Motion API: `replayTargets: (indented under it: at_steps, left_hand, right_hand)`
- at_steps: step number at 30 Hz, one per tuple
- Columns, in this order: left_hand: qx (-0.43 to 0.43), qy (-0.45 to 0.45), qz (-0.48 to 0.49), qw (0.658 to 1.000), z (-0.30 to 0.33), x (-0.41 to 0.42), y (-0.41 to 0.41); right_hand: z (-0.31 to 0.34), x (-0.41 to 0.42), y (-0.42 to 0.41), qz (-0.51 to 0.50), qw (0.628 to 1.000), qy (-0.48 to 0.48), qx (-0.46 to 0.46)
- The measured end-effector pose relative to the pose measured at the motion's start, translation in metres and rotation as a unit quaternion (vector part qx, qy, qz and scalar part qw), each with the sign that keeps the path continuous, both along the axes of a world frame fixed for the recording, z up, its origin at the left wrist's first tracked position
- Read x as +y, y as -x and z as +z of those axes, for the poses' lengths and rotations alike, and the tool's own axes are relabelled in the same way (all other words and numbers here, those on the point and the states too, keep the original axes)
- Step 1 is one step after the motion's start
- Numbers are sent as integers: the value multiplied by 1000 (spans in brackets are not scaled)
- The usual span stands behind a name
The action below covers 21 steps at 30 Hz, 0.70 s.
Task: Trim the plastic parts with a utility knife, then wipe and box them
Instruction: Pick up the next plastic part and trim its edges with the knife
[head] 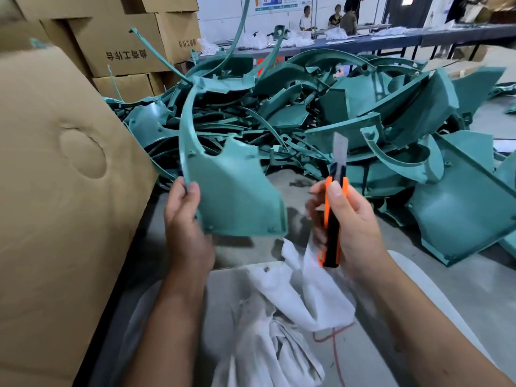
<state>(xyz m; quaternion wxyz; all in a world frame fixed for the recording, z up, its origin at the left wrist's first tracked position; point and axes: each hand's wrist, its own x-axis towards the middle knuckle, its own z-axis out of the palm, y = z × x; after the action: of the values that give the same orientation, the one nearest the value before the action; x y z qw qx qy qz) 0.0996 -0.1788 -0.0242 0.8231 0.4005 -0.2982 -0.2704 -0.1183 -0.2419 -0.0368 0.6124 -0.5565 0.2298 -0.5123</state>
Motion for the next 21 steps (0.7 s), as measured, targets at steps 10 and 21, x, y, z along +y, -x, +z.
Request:
replayTargets:
  at_steps: [10, 21]
  left_hand:
    - [-16, -28, -191, 981, -8, 0, 41]
    - [-188, -39, -69, 979, -23, -7, 57]
  right_hand:
    - [4, 7, -7, -6, 993, -64, -103]
    - [1, -4, 1, 15, 994, -72, -76]
